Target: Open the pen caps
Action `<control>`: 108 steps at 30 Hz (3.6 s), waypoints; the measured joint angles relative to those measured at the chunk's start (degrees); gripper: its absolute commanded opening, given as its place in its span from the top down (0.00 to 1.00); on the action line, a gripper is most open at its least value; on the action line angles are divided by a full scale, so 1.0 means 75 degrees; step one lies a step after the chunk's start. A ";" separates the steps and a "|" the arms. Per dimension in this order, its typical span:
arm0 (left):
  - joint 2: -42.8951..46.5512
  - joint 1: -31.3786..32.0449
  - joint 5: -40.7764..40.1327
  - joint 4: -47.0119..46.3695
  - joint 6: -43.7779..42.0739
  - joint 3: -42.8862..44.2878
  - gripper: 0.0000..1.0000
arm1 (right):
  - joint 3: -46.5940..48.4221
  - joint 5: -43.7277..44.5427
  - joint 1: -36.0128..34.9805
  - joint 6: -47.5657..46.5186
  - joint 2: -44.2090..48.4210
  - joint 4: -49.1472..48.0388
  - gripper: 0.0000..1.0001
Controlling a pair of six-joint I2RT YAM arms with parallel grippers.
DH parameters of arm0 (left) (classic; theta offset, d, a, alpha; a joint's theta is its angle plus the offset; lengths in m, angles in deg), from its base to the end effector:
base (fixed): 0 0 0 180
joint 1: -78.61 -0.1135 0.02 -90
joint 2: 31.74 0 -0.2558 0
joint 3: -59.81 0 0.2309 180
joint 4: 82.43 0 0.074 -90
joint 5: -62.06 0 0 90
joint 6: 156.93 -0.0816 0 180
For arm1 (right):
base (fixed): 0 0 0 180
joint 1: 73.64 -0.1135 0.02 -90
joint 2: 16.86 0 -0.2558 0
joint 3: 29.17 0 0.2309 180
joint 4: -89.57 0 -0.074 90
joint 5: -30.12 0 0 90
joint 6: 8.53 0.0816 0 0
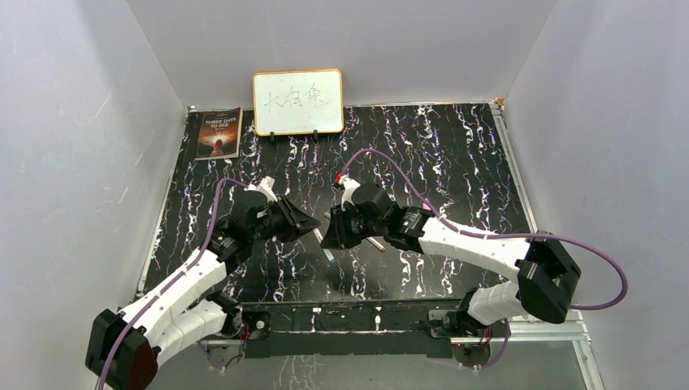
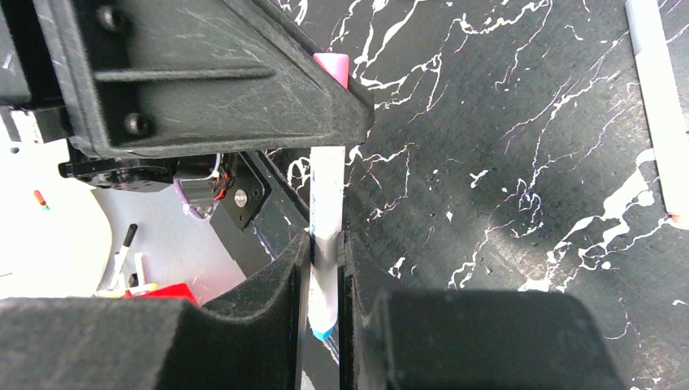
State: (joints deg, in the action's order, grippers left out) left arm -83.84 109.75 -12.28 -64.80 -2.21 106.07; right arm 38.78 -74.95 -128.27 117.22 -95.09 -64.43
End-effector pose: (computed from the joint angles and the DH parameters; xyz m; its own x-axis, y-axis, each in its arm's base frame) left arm 0.1876 -0.1391 0.2311 -0.7874 -0.5415 -0.2945 -0.0051 0.4835 -0.8753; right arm 0.1669 0.2717 0.2323 -0.8089 -0.1649 -0.5644 -0.5374 0.5968 0.5958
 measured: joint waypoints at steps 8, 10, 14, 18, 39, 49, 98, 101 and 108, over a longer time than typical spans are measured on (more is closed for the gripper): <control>-0.0224 0.0096 -0.0032 0.0067 -0.0090 0.0157 1.00 | 0.0187 0.0082 0.0003 -0.0099 0.0000 0.0309 0.96; -0.0274 0.0102 -0.0035 0.0067 -0.0093 0.0195 1.00 | 0.0227 0.0099 0.0009 -0.0122 0.0000 0.0373 0.90; -0.0291 0.0125 -0.0032 0.0064 -0.0090 0.0201 1.00 | 0.0236 0.0099 0.0009 -0.0146 -0.0003 0.0420 0.65; -0.0335 0.0160 -0.0032 0.0061 -0.0087 0.0201 1.00 | 0.0242 0.0079 0.0009 -0.0160 -0.0003 0.0393 0.58; -0.0344 0.0303 -0.0070 0.0032 -0.0108 0.0201 1.00 | 0.0423 -0.0143 0.0064 -0.0160 -0.0694 0.0070 1.00; -0.0796 0.0504 0.0172 0.0023 -0.0425 0.0632 1.00 | -0.0965 -0.0140 0.0181 0.0344 0.0431 -0.1110 1.00; -0.0597 -0.1008 -0.1413 0.2381 -0.2244 0.1067 1.00 | 0.0629 0.4931 0.4036 -0.2267 -0.2288 0.3110 0.82; -0.0682 -0.1008 -0.1416 0.2393 -0.2296 0.1067 1.00 | 0.0629 0.4811 0.4036 -0.2302 -0.2288 0.3080 0.77; -0.0991 -0.1008 -0.1498 0.2463 -0.2442 0.1070 1.00 | 0.0629 0.4590 0.4036 -0.2323 -0.2288 0.3080 0.74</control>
State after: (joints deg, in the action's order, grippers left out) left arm -91.27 102.18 -23.52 -46.33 -20.52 114.09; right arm 43.50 -40.53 -98.00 99.80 -112.25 -41.33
